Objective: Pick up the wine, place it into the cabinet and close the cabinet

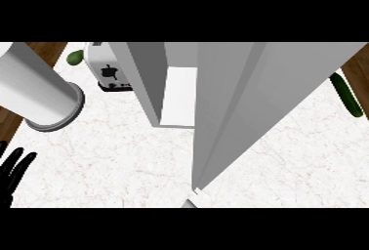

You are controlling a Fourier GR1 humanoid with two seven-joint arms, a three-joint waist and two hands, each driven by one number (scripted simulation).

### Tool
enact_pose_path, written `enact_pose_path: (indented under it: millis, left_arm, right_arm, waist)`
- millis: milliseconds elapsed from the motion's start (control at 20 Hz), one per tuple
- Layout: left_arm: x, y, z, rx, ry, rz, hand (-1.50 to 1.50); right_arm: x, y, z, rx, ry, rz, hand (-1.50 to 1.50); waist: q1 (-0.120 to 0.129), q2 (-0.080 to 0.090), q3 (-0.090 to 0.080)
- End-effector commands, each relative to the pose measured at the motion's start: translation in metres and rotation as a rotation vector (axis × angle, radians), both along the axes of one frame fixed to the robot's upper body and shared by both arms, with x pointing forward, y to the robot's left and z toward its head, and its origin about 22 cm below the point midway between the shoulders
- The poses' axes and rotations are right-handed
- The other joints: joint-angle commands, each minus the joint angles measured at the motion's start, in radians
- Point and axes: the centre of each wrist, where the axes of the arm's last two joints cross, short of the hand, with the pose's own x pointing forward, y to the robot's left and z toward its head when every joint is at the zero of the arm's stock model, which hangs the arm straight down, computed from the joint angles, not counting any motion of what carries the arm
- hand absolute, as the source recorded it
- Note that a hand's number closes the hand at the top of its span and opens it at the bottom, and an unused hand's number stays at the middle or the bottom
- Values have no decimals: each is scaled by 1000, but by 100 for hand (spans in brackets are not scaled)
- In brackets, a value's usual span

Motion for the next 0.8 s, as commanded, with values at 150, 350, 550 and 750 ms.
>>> enact_pose_path:
  millis: [150, 350, 550, 750]
  left_arm:
    - [-4, 38, 10, 29, -8, 12, -150]
    - [-12, 57, 6, 24, -27, 3, -150]
    - [-8, 75, 8, 15, -28, 11, -150]
    - [-5, 84, 22, 15, -38, -2, -150]
  right_arm:
    - [-9, 42, 4, 87, -77, -20, 150]
    - [5, 51, 4, 135, -78, -116, 150]
    - [26, 58, 21, 144, -87, -153, 150]
    - [60, 78, 24, 139, -125, -268, 150]
  waist:
    - [10, -1, -1]
    - [27, 3, -1]
    - [21, 14, -2]
    - [23, 16, 2]
